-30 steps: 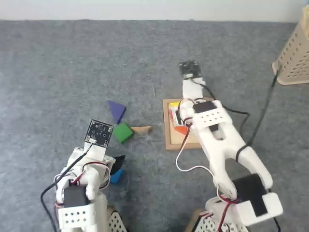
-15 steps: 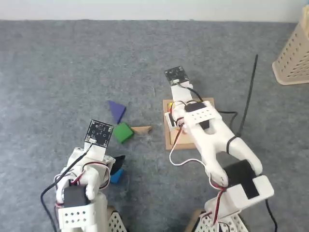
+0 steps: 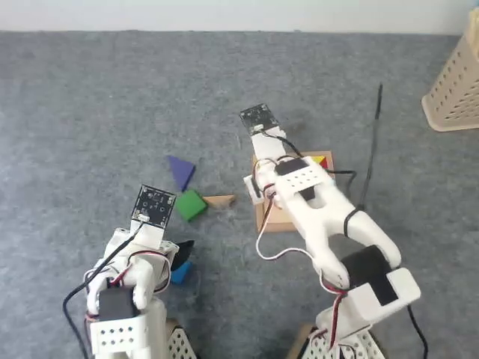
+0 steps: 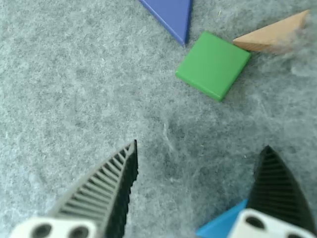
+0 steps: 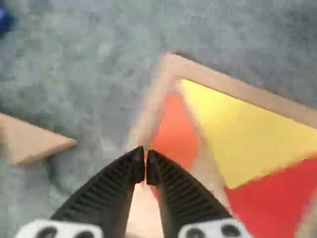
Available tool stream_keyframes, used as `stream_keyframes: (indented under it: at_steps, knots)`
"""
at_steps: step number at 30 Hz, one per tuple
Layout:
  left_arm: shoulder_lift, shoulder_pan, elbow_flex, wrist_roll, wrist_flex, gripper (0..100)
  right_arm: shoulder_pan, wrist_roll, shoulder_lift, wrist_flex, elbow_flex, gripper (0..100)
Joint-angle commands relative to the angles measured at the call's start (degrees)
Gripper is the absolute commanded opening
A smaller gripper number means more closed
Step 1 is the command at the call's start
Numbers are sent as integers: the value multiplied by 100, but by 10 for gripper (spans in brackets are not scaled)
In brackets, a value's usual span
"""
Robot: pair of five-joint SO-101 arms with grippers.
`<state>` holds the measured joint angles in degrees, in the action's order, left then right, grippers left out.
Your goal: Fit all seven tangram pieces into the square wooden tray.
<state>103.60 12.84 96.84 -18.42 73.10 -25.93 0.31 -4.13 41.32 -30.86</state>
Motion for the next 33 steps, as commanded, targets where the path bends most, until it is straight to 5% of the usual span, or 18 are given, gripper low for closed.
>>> stream_keyframes:
  at_steps: [1,9,33]
  knots:
    - [79,-9,-31,-18,0,353,356,79,857,251,141,7]
    - [79,-9,-31,-18,0,353,259,185,1059,-409,-686,7]
    - [79,-9,-31,-18,0,353,-295,404,101,-646,-44,9]
